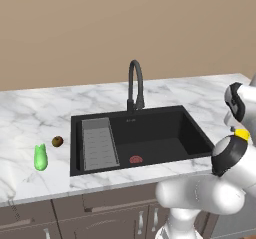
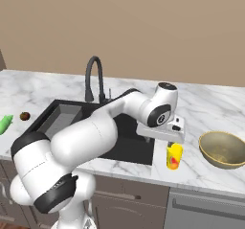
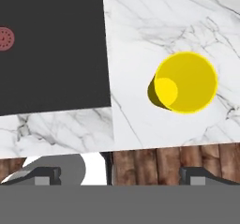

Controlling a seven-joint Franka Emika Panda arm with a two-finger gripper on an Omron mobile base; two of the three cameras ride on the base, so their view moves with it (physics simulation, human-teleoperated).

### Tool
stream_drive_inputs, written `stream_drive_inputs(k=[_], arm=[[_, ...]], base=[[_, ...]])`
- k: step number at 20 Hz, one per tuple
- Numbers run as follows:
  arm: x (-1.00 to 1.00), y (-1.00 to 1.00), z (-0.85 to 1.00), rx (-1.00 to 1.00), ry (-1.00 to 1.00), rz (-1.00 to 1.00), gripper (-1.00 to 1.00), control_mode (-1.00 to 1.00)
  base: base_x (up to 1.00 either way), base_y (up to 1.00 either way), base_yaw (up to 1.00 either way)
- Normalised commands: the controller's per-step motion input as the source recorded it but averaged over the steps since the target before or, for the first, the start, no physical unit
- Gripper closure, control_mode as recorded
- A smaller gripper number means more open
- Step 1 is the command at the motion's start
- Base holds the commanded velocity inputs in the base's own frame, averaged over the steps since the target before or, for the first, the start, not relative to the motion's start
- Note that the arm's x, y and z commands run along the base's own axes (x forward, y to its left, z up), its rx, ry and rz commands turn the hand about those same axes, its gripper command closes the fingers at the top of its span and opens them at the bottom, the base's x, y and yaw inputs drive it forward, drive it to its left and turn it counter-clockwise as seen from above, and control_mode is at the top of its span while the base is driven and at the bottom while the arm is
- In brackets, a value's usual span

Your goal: Remove the corn and apple from the sink. Then move the bowl and cup from the counter to the sink for washing.

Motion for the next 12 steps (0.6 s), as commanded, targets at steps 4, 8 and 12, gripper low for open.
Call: stream_drive_inputs(k=[4, 8, 12], arm=[[0.02, -0.08, -0.11, 0.00, 0.00, -0.01, -1.00, -1.00], [0.04, -0.03, -0.12, 0.00, 0.00, 0.00, -1.00, -1.00], [0.06, 0.00, -0.11, 0.00, 0.00, 0.00, -1.00, -1.00]], base=[[0.00, 0.00, 0.00], [0.00, 0.00, 0.00], [0.00, 0.00, 0.00]])
